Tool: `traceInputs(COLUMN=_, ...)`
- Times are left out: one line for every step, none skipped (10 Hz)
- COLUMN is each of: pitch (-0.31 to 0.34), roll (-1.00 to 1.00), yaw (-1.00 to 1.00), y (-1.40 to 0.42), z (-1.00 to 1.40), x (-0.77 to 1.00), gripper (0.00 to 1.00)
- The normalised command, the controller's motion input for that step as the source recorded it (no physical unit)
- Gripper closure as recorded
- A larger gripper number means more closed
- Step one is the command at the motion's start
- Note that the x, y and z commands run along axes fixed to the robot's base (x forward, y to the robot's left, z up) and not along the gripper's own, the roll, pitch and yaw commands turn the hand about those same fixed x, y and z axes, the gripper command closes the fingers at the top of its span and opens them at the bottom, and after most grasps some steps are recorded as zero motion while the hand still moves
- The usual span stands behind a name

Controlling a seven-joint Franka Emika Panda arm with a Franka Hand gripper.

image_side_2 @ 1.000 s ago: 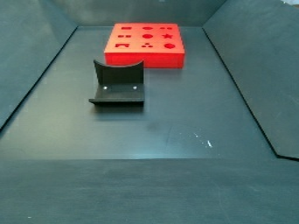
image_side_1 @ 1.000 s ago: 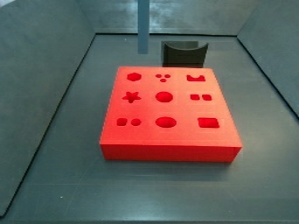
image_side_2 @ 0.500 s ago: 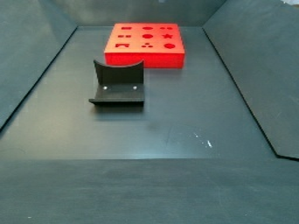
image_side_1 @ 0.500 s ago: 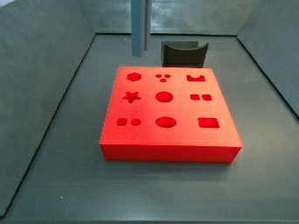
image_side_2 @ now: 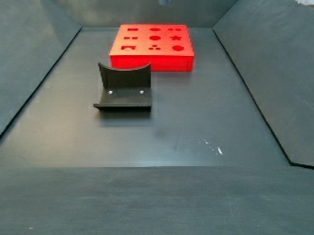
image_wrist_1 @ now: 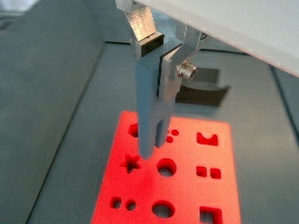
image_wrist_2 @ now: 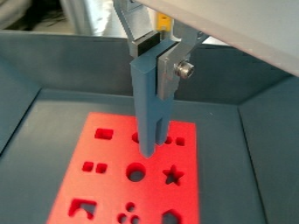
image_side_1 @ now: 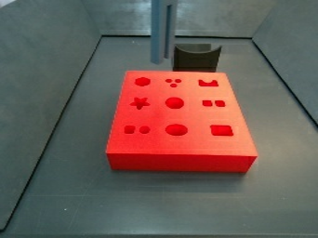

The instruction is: Insert the double-square object.

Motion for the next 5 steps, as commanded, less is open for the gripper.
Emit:
traceInputs(pitch=0.000, roll=-0.02, yaw=-0.99, y=0.00, z=0.00, x=0.16, gripper=1.00)
traceInputs(pitch=0.000, roll=0.00, yaw=-1.00, y=0.00, z=-0.05, x=0.13, gripper=1.00)
traceInputs(pitch=0.000, roll=0.00, yaw=-1.00, y=0.00, z=-0.11, x=0.00, gripper=1.00)
traceInputs(pitch=0.000, roll=0.00, yaw=-1.00, y=0.00, z=-0.11, x=0.00, gripper=1.00)
traceInputs(pitch=0.000, roll=0.00, yaw=-1.00, y=0.00, z=-0.11, x=0.00, gripper=1.00)
